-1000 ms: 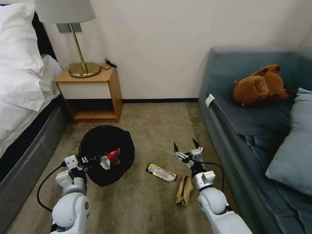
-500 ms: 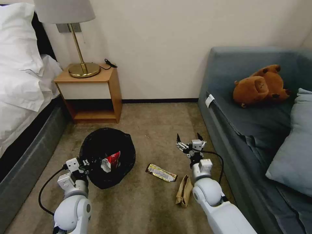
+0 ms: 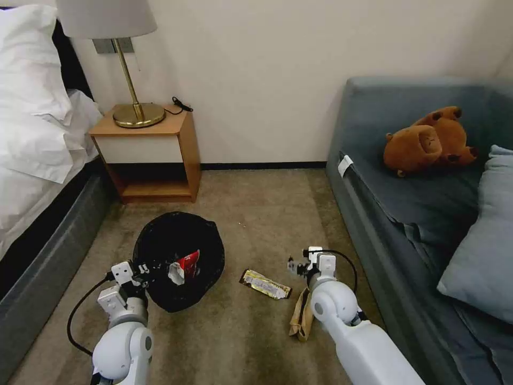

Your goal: Pick up the trash bin, then pick up the garbage on the floor and place it into the trash bin.

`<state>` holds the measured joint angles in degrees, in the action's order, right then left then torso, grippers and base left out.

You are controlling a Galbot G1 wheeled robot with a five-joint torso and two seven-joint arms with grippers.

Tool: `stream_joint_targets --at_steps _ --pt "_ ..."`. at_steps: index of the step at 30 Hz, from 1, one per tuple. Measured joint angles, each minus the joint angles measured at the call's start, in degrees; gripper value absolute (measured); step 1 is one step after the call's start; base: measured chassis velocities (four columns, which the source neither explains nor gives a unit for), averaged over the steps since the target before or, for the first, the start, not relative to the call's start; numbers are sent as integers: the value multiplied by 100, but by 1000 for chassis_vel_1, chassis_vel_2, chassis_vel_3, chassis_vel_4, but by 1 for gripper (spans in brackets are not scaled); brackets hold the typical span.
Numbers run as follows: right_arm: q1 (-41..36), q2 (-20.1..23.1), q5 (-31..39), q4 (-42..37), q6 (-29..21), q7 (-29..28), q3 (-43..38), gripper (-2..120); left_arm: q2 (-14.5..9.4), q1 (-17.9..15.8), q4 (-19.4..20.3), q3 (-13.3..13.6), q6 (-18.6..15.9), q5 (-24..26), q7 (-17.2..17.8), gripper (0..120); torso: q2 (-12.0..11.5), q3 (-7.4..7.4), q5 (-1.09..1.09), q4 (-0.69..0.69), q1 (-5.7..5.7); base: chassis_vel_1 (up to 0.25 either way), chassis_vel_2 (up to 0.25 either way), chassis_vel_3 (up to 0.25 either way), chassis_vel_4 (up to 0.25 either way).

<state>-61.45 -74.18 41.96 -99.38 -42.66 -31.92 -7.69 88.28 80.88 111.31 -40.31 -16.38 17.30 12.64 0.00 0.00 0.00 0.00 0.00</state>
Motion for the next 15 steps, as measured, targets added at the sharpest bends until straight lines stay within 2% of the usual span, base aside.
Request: stream_joint_targets --at_steps 5,15 --pt "-10 -76 -124 305 -50 29 55 100 18 7 -21 51 3 1 9 1 0 0 0 0 0 0 0 0 0" --pt "-146 -306 -980 1231 0 505 129 100 27 0 -42 13 18 79 19 1 0 0 0 0 0 0 0 0 0"
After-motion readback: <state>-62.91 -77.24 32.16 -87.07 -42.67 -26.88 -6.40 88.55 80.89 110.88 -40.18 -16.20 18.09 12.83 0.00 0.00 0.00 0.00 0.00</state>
